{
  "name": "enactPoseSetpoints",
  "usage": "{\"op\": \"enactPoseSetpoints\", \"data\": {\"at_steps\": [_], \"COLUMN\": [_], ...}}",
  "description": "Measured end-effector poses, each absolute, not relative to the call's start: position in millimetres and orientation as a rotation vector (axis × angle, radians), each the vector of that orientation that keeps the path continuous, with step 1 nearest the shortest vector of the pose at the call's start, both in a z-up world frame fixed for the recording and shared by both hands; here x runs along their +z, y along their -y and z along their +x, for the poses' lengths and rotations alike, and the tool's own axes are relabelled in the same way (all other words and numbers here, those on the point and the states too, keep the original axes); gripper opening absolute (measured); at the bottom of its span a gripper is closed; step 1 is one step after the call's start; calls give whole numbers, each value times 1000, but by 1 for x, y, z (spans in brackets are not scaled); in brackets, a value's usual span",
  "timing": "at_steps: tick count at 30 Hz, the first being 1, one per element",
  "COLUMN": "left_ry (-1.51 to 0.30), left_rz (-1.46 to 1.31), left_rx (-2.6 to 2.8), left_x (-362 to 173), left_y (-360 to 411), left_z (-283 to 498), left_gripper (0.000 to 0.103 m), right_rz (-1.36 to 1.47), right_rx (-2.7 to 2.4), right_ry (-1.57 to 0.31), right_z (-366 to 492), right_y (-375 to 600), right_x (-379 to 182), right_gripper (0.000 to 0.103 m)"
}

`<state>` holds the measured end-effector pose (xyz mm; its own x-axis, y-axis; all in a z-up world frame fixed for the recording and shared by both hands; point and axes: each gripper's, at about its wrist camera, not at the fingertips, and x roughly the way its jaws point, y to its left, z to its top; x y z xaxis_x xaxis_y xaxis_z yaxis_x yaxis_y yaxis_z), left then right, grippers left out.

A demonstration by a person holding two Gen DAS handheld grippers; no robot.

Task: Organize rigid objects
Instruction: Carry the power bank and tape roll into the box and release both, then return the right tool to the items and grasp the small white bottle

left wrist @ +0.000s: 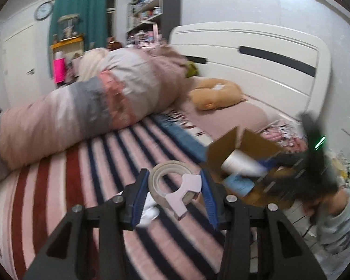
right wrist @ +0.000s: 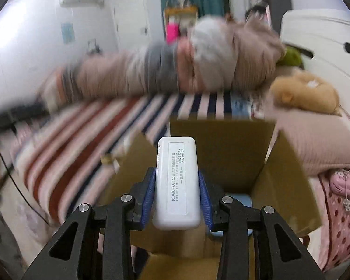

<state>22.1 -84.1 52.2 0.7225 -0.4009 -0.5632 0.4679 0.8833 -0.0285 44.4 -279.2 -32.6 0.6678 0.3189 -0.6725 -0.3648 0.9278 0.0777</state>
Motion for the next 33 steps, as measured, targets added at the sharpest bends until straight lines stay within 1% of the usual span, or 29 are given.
{"op": "enactPoseSetpoints", "data": {"at_steps": [1,2,3,4,5,10,15,16,17,18,19,20,21,27,30,33], "left_ry": [-595,-600,-610,-624,-640,-764,-885,-907,-920,-930,-934,-928,-918,-848,-787,-743], "left_rz": [121,124,126,126,126,148,227,256,278,299,318,332,337,247,211,204], "left_rx": [-510,-541,-564,-588,-608,-701,-732,-719,-701,-677,-657,-642,-634,-602,-539,-445], "left_x": [56,60,62,62,62,50,24,18,14,10,6,4,3,23,38,42], "left_y": [96,109,119,131,142,196,237,244,248,251,254,255,254,209,166,118], "left_z": [26,30,34,39,46,74,90,91,93,94,96,97,97,94,88,80], "left_gripper": [41,41,41,41,41,41,41,43,47,59,74,80,83,83,83,85], "right_rz": [-72,-63,-51,-42,-37,-52,-84,-84,-85,-86,-88,-90,-95,-107,-115,-130], "right_rx": [398,416,432,427,422,373,328,329,333,340,344,348,352,392,471,577], "right_ry": [-767,-771,-765,-735,-712,-633,-636,-645,-650,-652,-653,-651,-648,-598,-551,-503], "right_z": [47,48,46,42,40,29,21,21,22,22,22,23,22,14,8,1], "right_y": [277,278,280,286,294,327,353,356,357,358,357,356,356,343,321,289], "right_x": [-39,-39,-37,-32,-30,-14,-17,-19,-19,-20,-21,-21,-21,-13,-2,9], "right_gripper": [32,35,54,76,82,83,83,83,83,83,83,83,83,83,83,83]}}
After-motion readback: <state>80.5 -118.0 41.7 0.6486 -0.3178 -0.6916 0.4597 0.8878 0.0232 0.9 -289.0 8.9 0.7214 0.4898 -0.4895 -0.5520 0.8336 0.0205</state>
